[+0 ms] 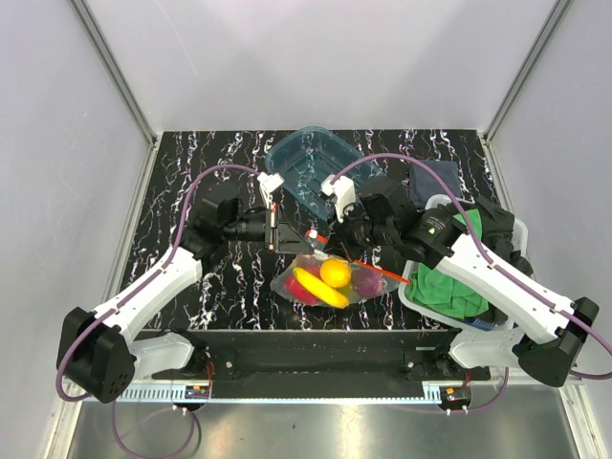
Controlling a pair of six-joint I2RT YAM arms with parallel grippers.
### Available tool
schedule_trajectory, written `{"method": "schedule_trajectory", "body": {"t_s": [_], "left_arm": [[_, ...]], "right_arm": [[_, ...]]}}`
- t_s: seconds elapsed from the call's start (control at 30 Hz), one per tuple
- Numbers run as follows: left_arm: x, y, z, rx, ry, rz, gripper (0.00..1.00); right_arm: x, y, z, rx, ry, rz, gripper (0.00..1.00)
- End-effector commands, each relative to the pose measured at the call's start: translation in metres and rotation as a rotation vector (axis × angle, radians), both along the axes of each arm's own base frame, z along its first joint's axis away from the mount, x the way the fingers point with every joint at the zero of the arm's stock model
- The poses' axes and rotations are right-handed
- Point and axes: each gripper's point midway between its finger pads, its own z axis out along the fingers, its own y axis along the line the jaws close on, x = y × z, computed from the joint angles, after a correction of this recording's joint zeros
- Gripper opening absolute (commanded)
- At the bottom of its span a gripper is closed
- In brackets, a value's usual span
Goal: Open the zip-top bag and remove the fake food
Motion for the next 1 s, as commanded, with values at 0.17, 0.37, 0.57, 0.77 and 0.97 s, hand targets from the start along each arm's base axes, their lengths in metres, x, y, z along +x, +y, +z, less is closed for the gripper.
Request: {"method": "schedule_trajectory", "body": {"t_s": [0.17,0.37,0.57,0.77,0.97], "left_arm": [[-0.012,0.003,0.038,-0.066,-0.22,-0.051,0.39],[-0.011,-0.005,0.042,-0.081,-0.27,-0.071,0.48],[-0.014,-0.014,0.034,-0.074,-0.259,-0.105,0.36],[-0.017,-0.013,0.034,-0.071,-0.265,-0.117,0.07],[-0.019,-0.01,0.029,-0.046,-0.269,-0.119,0.32]], "right_arm": [[-0.005,0.008,0.029,0.148,0.049,0.1,0.0],[-0.016,0.01,0.031,0.197,0.143,0.194,0.0],[-0.018,0.011,0.038,0.238,0.192,0.232,0.0],[-0.019,0.013,0.04,0.257,0.221,0.239,0.0],[-0.02,0.014,0.047,0.298,0.236,0.247,0.0]]}}
